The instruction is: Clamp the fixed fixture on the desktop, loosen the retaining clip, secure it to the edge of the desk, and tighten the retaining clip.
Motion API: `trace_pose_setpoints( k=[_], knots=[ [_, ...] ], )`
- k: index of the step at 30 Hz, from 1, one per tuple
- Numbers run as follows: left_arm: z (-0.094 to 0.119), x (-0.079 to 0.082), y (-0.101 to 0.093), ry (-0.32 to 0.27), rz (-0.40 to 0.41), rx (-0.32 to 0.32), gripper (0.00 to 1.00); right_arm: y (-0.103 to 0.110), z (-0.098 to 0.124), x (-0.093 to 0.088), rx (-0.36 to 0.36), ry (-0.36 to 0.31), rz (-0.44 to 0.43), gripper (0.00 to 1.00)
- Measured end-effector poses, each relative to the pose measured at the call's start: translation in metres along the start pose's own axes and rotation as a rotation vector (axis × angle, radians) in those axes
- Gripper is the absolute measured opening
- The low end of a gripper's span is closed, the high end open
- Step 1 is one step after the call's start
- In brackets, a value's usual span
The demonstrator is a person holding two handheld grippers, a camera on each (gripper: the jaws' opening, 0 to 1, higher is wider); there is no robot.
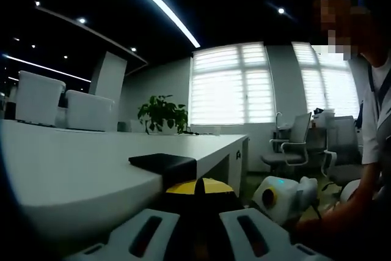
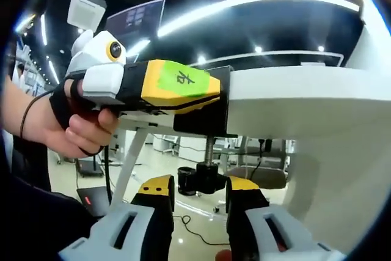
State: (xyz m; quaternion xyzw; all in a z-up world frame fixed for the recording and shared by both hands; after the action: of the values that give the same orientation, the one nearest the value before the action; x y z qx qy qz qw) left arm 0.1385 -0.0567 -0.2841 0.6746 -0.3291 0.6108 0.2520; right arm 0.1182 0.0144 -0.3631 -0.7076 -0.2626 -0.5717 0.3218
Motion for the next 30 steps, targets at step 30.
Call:
trace_pose_setpoints(
  k=[30],
  knots=[
    [-0.001, 0.004, 0.004, 0.005, -0.02, -0.013, 0.01, -0.018, -0.009, -0.004, 0.298, -0.043, 0.021, 0.24]
  ],
)
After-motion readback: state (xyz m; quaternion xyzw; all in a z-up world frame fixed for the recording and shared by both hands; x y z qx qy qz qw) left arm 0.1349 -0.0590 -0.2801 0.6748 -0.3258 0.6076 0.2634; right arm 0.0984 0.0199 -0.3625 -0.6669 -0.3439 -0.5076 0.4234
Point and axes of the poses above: the point that each gripper's makers call its tool centre point, and the gripper's own axes: z roughly backward along the fingers, y roughly to its left, x roughly out of its top, the point moved 7 cm from there along z, roughly backward along the fingers, and after that the axes turned 12 degrees about x, right-handed, at the moved point
